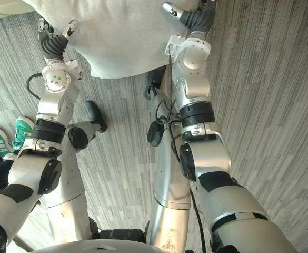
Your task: Pick up cushions and gather them together orderly.
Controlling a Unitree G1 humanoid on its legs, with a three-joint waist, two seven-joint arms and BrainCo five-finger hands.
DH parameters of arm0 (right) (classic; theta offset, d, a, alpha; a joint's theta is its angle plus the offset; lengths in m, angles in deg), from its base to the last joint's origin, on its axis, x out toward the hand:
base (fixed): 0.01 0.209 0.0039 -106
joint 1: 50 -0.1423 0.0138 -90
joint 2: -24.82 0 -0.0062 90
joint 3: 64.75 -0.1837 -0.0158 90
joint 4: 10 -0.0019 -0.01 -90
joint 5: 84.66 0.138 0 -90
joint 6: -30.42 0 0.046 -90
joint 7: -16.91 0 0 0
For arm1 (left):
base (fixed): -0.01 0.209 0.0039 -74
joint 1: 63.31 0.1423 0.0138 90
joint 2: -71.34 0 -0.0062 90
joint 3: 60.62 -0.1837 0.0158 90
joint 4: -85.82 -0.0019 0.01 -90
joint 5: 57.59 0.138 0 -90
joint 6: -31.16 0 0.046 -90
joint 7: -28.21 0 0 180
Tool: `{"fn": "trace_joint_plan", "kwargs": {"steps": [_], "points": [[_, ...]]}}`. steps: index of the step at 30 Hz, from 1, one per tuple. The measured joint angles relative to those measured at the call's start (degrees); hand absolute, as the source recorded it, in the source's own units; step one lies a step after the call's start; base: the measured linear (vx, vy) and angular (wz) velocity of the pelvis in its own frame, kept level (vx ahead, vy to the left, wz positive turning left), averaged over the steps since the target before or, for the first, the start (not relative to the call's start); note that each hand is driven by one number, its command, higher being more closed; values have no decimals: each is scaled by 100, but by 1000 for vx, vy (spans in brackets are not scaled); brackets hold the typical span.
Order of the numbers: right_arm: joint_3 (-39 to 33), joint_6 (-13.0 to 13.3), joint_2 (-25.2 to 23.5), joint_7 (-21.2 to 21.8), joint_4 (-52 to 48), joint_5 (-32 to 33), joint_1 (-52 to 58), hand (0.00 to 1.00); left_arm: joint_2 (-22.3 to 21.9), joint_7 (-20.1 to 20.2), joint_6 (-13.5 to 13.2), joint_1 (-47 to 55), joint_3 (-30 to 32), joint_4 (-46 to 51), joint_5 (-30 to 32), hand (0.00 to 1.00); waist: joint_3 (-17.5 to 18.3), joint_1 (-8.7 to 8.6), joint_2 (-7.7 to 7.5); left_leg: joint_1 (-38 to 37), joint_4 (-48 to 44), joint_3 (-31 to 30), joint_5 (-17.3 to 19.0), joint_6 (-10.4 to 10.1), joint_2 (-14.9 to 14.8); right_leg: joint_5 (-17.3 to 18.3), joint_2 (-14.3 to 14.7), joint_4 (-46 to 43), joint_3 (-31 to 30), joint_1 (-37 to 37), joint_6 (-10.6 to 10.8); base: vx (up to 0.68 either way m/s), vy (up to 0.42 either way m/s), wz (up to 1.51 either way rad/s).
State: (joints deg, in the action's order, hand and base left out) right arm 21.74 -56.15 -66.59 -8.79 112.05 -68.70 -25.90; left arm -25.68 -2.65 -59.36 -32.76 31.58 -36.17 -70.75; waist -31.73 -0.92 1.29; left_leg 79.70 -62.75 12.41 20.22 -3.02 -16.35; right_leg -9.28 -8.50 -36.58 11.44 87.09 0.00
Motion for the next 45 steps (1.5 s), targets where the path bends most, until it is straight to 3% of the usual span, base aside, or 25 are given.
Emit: {"fn": "trace_joint_plan", "kwargs": {"steps": [3,4,8,12,20,29,36,42,45], "points": [[-48,-36,-193,-133,-246,-86,240,0,-4,-82,46,12,56,60,63,0,0,-30,0,68,1,11,1,3,-15,-25,35,117,4,25,35,-90,-120,-12],[-178,-87,-323,-262,-309,-236,388,100,-16,-148,65,53,108,140,102,100,0,-54,0,76,-6,13,3,6,-24,-51,41,131,-4,25,55,-73,-119,-7],[-384,-111,-585,-587,-693,-292,852,100,-81,-364,109,173,339,233,102,100,0,-81,0,78,-73,27,33,-1,-42,-162,86,143,-51,25,48,-74,-150,-7],[-380,-113,-703,-584,-796,-287,1063,100,-127,-396,193,247,409,236,102,100,0,-114,-1,84,-182,46,102,36,-68,-182,110,131,-94,24,71,-76,-124,-10],[342,-154,-747,140,-871,-288,1094,100,-115,-330,214,227,283,667,102,100,1,-117,-1,127,-239,89,136,82,-119,-245,180,297,-142,-1,158,-106,-146,-7],[332,-151,-554,144,-859,79,1124,100,-12,-216,155,547,123,1095,-69,100,1,-132,-1,66,-239,33,118,46,-107,-331,183,280,-119,-99,52,-91,-169,2],[519,-66,-484,299,-1144,286,1217,100,-57,-120,-187,750,-100,1714,-182,100,10,-104,-8,-387,212,44,-57,81,32,-367,183,829,-94,-678,10,-118,-161,8],[565,-65,-490,391,-1233,293,1294,100,-56,-117,-251,759,-123,1810,-187,100,12,-47,-8,-580,591,33,-230,48,108,-448,182,1209,-12,-952,102,-67,-158,10],[565,-65,-488,394,-1358,408,1309,100,-102,-117,-251,829,-122,1975,-248,100,12,-39,-8,-578,598,22,-256,-1,107,-611,191,1217,-11,-951,28,-63,-200,4]]}}
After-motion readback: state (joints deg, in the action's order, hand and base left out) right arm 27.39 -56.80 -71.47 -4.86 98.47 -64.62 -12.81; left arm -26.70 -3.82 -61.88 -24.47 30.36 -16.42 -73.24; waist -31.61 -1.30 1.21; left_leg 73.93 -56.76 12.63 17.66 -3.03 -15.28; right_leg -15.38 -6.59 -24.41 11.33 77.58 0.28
